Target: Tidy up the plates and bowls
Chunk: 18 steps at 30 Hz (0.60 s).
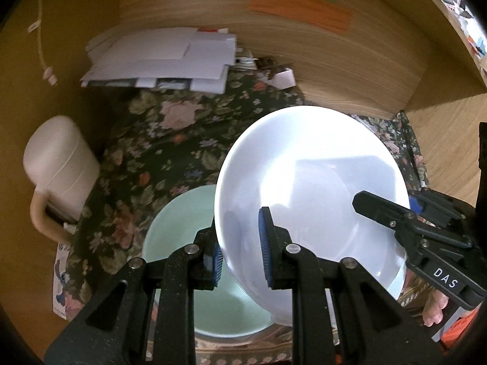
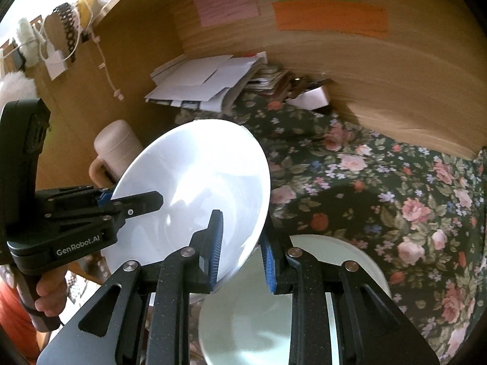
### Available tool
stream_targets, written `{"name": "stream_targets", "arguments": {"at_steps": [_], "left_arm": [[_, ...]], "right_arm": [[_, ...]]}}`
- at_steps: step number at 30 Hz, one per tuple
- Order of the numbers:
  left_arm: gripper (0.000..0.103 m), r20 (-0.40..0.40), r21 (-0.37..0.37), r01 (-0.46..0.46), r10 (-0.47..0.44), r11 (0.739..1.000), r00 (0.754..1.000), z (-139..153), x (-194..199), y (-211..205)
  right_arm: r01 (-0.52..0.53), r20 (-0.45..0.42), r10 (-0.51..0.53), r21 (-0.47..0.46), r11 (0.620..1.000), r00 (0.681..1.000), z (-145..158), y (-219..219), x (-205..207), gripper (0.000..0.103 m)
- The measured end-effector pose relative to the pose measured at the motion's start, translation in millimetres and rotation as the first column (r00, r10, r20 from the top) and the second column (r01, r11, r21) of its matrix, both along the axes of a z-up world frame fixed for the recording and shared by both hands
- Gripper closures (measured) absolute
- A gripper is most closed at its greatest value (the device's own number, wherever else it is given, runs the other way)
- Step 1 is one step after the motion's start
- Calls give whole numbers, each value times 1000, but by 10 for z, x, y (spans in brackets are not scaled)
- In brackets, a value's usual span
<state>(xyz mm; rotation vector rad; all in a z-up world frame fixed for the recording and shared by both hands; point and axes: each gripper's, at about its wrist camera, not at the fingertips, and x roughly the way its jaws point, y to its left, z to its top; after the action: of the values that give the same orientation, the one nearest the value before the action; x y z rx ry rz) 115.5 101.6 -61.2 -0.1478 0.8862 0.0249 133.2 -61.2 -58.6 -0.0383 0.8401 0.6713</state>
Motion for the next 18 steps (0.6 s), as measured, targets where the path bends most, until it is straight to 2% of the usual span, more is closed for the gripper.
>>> {"name": "stream_targets", "arguments": {"at_steps": [18], "left_arm": [[82,-38,1,-70,70,998,997,-223,-264,358]], "right_arm": [[-71,-73,70,0,997,995,-269,392,-52,81]]}}
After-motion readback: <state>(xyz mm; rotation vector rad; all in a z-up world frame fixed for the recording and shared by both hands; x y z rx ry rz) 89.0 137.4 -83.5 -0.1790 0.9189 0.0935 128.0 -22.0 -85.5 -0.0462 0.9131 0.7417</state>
